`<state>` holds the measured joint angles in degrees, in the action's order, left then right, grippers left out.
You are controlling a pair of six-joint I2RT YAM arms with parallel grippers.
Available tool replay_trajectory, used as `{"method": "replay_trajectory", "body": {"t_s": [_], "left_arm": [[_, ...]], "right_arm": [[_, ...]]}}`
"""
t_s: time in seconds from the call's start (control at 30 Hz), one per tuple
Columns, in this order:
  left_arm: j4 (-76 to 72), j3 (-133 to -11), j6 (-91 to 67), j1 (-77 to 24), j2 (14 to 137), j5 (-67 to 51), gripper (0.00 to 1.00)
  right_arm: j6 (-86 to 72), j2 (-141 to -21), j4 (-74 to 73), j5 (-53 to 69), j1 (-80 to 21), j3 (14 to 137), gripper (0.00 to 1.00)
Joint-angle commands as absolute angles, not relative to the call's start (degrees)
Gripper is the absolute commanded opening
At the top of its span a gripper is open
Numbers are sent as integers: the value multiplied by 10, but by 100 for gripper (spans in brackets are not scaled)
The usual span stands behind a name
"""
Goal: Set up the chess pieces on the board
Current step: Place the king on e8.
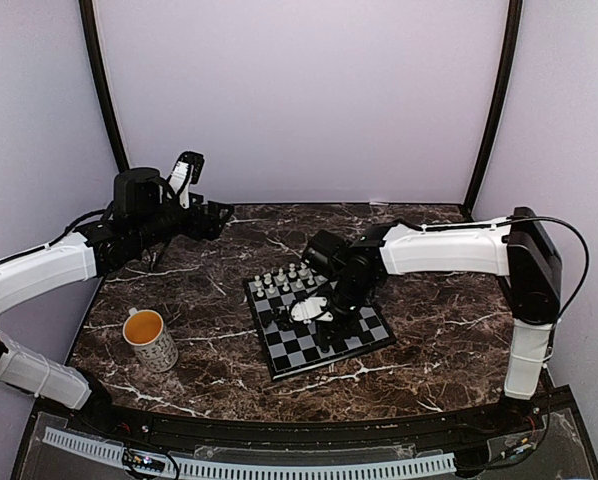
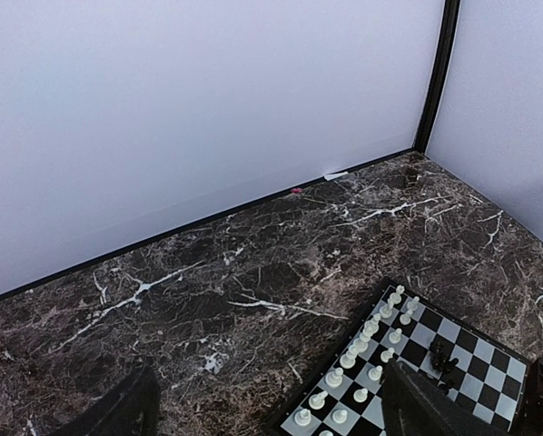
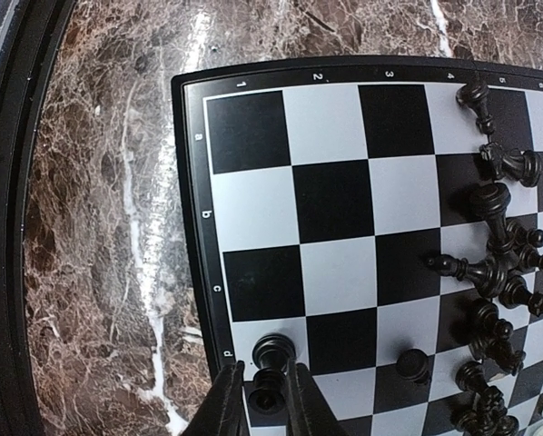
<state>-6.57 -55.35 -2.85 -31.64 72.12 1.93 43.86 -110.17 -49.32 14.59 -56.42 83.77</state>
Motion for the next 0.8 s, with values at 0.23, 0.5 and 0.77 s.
{"method": "replay_trajectory", "body": {"t_s": [0.23, 0.5, 0.77], "left_arm": [[-67, -563, -34, -313, 716, 7, 87], [-66, -563, -35, -314, 717, 6, 87], [-68, -562, -40, -314, 719, 12, 87]], "right_arm": [[436, -1121, -495, 160, -573, 853, 15], [433, -1121, -493, 155, -573, 856, 22], [437, -1098, -607, 298, -516, 983, 53]]}}
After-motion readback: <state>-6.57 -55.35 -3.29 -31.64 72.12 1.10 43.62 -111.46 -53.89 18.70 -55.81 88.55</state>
